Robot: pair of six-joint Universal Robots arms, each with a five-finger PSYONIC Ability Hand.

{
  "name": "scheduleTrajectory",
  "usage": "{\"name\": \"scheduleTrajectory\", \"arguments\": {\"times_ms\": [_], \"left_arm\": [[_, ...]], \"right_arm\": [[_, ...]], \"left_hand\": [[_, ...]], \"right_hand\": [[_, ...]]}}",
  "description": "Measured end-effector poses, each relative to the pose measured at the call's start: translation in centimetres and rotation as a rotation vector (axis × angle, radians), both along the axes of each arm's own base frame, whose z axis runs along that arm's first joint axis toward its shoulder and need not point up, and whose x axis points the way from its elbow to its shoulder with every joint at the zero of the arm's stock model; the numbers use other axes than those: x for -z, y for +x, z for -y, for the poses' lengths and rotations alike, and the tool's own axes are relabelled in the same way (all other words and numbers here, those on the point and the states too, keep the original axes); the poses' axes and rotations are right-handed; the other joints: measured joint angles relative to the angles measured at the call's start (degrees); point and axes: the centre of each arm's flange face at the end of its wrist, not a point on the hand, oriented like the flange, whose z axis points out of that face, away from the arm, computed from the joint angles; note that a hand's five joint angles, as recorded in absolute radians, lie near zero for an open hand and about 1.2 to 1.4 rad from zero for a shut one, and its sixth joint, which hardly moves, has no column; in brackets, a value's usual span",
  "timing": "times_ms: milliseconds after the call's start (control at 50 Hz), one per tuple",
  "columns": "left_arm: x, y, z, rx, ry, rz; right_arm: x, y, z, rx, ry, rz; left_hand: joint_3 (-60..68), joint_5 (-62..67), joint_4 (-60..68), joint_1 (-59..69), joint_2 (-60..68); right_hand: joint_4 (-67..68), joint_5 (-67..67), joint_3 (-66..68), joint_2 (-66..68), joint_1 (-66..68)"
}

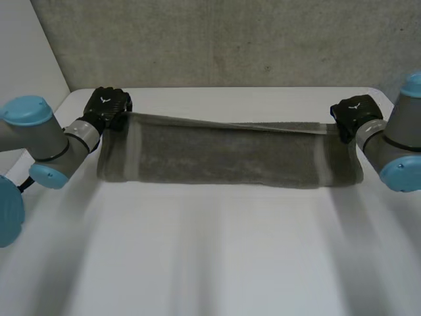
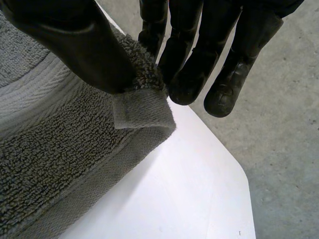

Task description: Fold the towel.

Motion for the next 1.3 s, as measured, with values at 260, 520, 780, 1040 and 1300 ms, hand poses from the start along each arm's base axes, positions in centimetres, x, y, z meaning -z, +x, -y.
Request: {"name": "scheduleTrajectory", "arguments": {"times_ms": [260,520,780,1040,1300], "left_arm": [[1.3,-0.6,0.2,0.002,-0.001,0.006],[-2.5,-0.7,-1.0,-0.011,-0.026,-0.004],[-7.2,0.7,-7.7,-0.07,0.037,0.001],[-5.8,0.9,-14.4,-0.06,0.176,0.011],[-2.4,1.5,-15.8,-0.161,0.321,-0.155]], "right_arm": [[2.3,1.2,1.6,0.048,-0.032,-0.012],[-4.2,0.8,0.3,0.084,-0.12,0.077],[-6.8,0.0,-6.4,0.0,0.01,0.071],[-0.8,-1.2,-9.9,-0.021,0.249,-0.013],[2.9,-3.4,-6.2,0.039,0.08,0.032]], "left_hand": [[-60.18,-62.61,-61.61,-58.48,-61.74],[-60.76,-63.03,-62.08,-58.58,-61.97],[-60.87,-63.03,-62.11,-58.59,-62.07],[-60.87,-63.04,-62.28,-58.6,-62.2],[-60.88,-63.04,-62.28,-58.6,-62.21]], "right_hand": [[-61.97,-63.05,-62.26,-61.85,-61.88],[-61.98,-63.05,-62.26,-61.85,-62.35],[-61.98,-63.05,-62.25,-61.85,-62.62],[-61.98,-63.05,-62.25,-61.85,-62.7],[-61.84,-60.96,-61.99,-61.52,-60.93]]}}
